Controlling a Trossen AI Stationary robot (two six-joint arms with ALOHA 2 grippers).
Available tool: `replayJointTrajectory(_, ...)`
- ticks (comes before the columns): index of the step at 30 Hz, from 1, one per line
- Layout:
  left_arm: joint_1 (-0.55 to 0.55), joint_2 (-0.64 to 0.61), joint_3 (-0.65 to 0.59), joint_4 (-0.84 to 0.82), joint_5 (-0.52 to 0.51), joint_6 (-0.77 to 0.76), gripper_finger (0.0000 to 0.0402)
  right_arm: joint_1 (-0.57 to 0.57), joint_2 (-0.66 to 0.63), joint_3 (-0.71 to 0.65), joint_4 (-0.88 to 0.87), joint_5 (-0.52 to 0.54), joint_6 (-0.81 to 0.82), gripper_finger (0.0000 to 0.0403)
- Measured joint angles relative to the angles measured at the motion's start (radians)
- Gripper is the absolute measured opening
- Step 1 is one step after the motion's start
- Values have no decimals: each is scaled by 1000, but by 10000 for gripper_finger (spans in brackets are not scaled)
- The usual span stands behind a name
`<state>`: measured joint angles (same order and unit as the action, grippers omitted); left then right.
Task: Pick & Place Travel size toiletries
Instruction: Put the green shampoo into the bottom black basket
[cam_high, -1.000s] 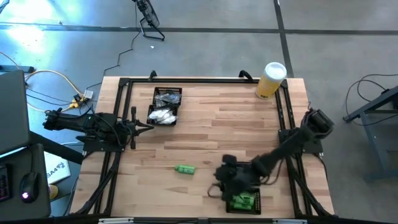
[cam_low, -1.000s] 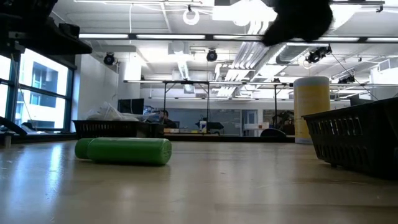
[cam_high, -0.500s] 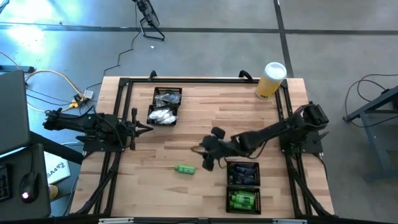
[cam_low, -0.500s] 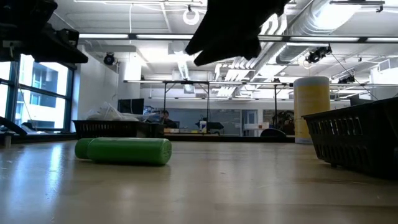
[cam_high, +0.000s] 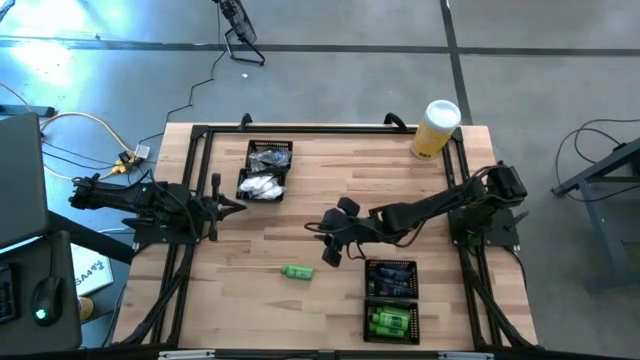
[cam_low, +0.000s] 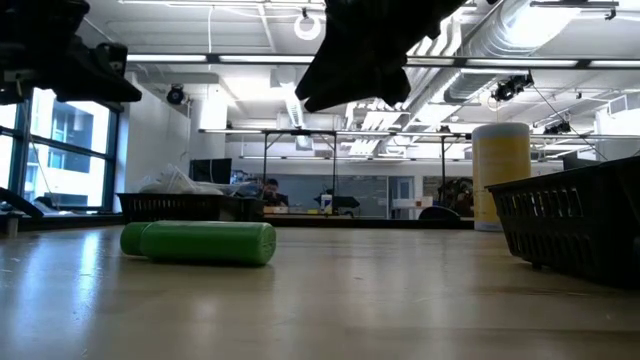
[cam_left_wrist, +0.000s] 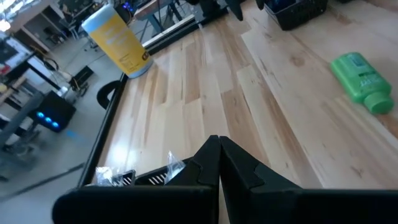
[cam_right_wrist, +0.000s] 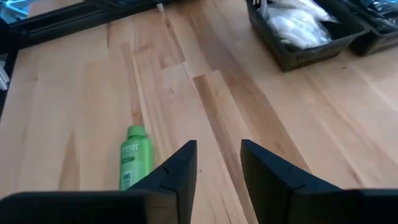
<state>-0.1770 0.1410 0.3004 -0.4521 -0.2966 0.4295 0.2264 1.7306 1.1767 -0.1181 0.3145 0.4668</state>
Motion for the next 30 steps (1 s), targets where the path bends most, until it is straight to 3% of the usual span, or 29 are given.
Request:
replayJointTrajectory(8, 0, 0, 0, 0, 0, 70, 0, -7, 0, 0, 32, 53, -3, 100)
replayJointTrajectory(15, 0, 0, 0, 21, 0, 71, 0, -9, 0, -1, 40, 68, -131, 14)
replayJointTrajectory(19, 0, 2, -1, 51, 0, 84, 0, -19, -1, -1, 20, 72, -176, 7)
replayJointTrajectory(25, 0, 123, -1, 60, 2, 94, 0, -25, -65, -10, -48, 54, -226, 6)
replayJointTrajectory(30, 0, 274, -2, 165, 20, 92, 0, -45, -180, -154, 86, 35, -254, 6)
